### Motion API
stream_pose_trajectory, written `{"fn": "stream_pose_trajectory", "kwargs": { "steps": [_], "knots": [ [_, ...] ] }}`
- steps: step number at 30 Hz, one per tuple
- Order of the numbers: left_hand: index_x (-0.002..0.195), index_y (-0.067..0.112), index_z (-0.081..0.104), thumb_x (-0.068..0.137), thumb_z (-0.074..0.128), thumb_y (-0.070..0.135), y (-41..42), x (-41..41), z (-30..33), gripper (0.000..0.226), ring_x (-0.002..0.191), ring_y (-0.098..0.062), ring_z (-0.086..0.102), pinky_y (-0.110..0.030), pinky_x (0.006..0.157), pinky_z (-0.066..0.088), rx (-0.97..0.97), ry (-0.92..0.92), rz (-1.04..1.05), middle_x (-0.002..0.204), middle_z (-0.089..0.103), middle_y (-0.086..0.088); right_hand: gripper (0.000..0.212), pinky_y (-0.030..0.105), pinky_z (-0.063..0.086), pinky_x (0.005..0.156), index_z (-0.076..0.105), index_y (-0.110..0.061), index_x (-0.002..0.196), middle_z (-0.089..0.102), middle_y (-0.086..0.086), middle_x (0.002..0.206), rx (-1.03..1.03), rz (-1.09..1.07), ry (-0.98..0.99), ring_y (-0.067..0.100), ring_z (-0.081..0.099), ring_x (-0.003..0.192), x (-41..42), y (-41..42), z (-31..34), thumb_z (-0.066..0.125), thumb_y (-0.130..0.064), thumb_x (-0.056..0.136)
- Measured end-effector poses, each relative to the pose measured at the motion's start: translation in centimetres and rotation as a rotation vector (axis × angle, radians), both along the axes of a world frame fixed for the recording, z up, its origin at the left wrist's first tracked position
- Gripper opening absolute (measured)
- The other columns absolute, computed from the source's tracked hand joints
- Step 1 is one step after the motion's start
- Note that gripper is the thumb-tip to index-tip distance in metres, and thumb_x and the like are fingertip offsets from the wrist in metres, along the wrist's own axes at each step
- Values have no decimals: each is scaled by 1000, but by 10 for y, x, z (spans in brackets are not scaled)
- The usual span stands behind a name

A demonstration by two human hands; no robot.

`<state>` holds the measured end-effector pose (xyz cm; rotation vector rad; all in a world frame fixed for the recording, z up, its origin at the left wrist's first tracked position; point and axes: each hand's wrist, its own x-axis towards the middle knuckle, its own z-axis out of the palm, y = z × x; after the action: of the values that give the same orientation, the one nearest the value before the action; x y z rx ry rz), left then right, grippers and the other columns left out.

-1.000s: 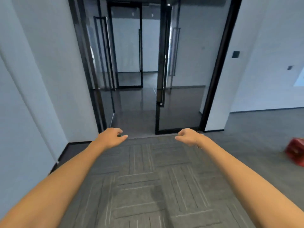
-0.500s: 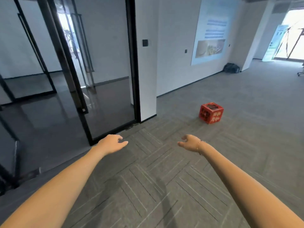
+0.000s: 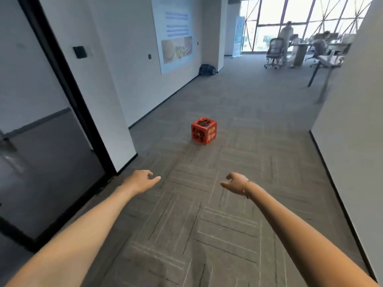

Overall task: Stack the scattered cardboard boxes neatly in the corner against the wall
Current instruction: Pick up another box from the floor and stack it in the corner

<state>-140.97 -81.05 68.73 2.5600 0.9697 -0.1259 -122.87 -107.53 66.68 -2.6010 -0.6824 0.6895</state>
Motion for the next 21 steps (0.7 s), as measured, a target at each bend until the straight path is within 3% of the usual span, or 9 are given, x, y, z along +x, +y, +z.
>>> {"fn": "stream_pose_trajectory", "kwargs": {
  "steps": [6, 9, 11, 14, 18, 21],
  "knots": [
    [134, 16, 51, 90, 50, 53, 36, 107, -36, 57, 121, -22, 53, -35, 101, 43, -29, 21, -68, 133, 56, -3, 61, 32, 38, 103, 37, -5, 140, 43, 10, 143, -40, -69, 32, 25, 44, 129, 78, 15, -26, 48, -42, 93],
    [136, 15, 48, 91, 48, 53, 57, 170, -46, 59, 123, -22, 51, -33, 100, 43, -40, 24, -80, 136, 52, -4, 63, 34, 47, 94, 35, -5, 141, 42, 10, 142, -45, -91, 37, 25, 50, 122, 140, 34, -28, 48, -43, 93],
    [137, 13, 47, 92, 47, 52, 76, 215, -49, 59, 124, -23, 50, -32, 99, 43, -48, 14, -86, 138, 51, -6, 65, 34, 52, 82, 33, -5, 142, 44, 11, 139, -29, -108, 51, 23, 56, 106, 187, 51, -28, 48, -44, 93],
    [138, 12, 45, 93, 47, 51, 106, 279, -44, 60, 124, -23, 50, -32, 98, 43, -78, 4, -73, 138, 50, -7, 66, 31, 49, 65, 32, -5, 142, 49, 13, 131, -29, -126, 61, 19, 54, 84, 253, 78, -18, 48, -45, 93],
    [138, 10, 46, 94, 49, 46, 143, 359, -39, 57, 124, -24, 50, -33, 100, 43, -83, -35, -30, 139, 50, -9, 65, 34, 53, 75, 33, -6, 142, 46, 11, 136, -32, -126, 15, 20, 55, 92, 335, 115, -7, 47, -46, 92],
    [137, 8, 46, 94, 49, 44, 165, 409, -34, 56, 125, -25, 50, -33, 100, 42, -92, -39, -28, 140, 49, -10, 65, 31, 49, 64, 34, -7, 141, 49, 9, 129, -37, -117, 26, 16, 52, 83, 386, 138, -2, 48, -47, 92]
  ]
}}
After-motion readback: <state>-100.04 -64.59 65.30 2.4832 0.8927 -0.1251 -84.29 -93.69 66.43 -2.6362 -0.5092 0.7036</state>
